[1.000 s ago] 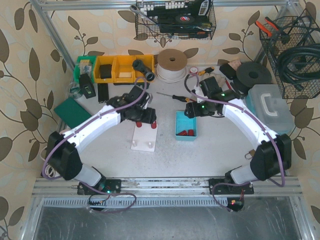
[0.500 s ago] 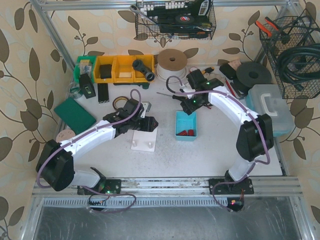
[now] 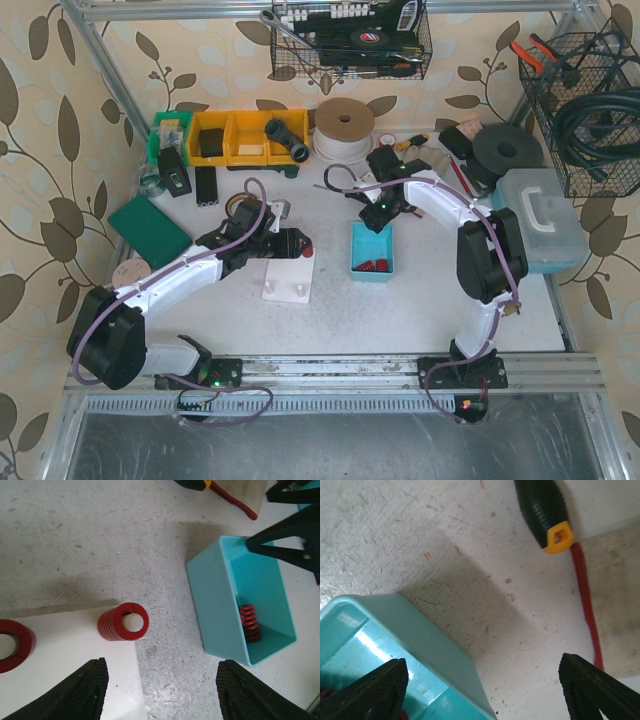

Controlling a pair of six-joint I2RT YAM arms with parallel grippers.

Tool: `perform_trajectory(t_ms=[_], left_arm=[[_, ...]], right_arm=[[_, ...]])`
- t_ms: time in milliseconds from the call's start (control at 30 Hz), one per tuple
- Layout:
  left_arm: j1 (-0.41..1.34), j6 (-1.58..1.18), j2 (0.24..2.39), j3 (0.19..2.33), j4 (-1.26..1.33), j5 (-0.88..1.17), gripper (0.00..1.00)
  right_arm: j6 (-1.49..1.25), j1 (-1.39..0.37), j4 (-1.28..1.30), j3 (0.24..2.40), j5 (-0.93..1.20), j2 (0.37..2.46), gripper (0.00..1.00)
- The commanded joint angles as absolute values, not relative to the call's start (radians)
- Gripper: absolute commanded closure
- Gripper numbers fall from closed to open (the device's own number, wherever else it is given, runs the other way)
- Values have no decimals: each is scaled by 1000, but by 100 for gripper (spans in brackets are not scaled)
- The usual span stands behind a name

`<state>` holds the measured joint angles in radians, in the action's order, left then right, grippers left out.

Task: Install the large spring

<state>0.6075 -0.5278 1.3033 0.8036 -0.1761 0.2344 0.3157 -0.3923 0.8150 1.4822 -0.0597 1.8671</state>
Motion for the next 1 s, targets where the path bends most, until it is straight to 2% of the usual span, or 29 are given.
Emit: perform_trajectory(t_ms=[0, 167, 400, 600, 833, 867, 967], left_arm=[[600, -544, 1282, 794, -125, 267, 37], [596, -551, 1283, 787, -112, 268, 37], [591, -557, 1267, 774, -106, 261, 37], [587, -563, 1272, 770, -99, 262, 37], [587, -565, 1274, 769, -96, 261, 39], [586, -564, 1275, 770, -98, 261, 39], [586, -563, 1282, 775, -99, 265, 39]], right_arm=[[341, -401, 806, 1499, -28, 1896, 20], [334, -425, 775, 1448, -32, 1885, 21], [324, -431, 788, 1495, -38, 1960, 33], [304, -428, 790, 1463, -66, 1937, 55], [214, -426, 761, 1354, -161, 1857, 97], [182, -421, 768, 1345, -199, 1857, 100], [98, -411, 795, 1324, -223, 1854, 100]])
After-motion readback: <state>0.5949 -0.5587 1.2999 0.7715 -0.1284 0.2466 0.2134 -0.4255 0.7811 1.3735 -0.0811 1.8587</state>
